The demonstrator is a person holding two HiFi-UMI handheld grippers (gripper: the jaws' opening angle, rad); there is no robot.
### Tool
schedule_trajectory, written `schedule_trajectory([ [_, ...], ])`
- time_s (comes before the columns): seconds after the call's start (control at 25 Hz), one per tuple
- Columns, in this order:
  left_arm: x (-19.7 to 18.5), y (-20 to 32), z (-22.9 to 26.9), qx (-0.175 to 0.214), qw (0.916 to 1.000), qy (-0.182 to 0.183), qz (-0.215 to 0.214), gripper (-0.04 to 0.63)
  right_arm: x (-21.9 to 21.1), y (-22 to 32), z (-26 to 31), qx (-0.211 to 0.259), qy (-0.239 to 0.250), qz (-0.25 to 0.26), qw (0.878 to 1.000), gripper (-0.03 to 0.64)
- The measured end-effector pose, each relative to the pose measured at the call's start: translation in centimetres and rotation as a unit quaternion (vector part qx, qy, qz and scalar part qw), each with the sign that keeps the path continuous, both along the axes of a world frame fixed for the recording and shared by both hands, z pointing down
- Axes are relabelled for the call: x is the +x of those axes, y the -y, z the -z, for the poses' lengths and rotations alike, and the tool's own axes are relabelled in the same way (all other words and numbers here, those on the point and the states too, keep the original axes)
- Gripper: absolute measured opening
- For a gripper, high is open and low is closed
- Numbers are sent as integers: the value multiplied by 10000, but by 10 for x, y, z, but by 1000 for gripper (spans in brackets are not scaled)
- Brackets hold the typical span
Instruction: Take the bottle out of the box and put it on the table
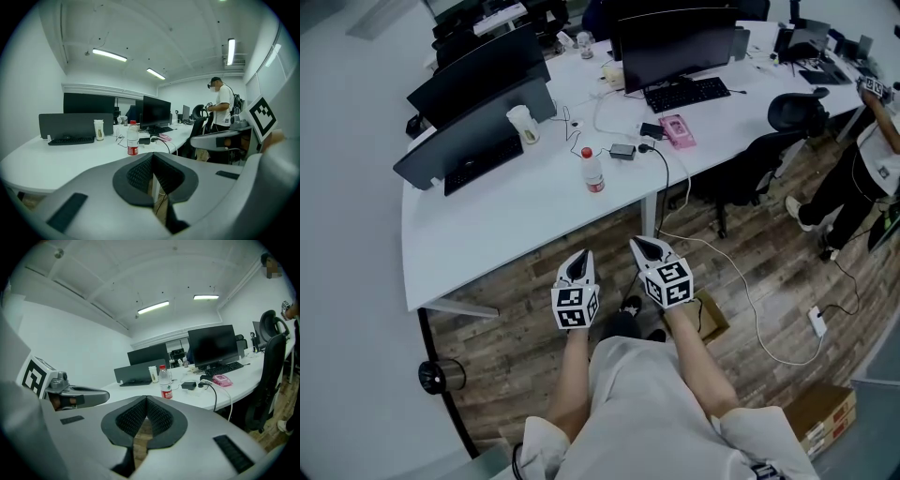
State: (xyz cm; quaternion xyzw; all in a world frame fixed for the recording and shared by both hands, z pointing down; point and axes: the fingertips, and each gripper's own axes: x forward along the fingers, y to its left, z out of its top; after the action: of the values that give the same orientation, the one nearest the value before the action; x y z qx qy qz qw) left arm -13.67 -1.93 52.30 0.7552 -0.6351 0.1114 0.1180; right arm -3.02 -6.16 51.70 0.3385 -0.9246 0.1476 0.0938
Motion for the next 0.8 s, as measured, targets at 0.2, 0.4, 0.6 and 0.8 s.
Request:
schedule_trajectory([
  [0.2, 1, 0, -3, 21, 10000, -48, -24, 12, -2, -1, -1, 1, -8, -6, 10000, 40],
  [0.4, 0, 1, -4, 35, 9999, -97, -47, 12, -5, 0, -3, -38, -11, -28, 10000, 40],
  [0.6, -1, 4, -6, 49, 9998, -157, -56, 12, -6, 3, -7, -78, 2, -34, 10000, 40],
  [0.8, -2, 6, -8, 22, 9998, -195, -66, 12, -10, 5, -7, -103, 3, -21, 9999, 40],
])
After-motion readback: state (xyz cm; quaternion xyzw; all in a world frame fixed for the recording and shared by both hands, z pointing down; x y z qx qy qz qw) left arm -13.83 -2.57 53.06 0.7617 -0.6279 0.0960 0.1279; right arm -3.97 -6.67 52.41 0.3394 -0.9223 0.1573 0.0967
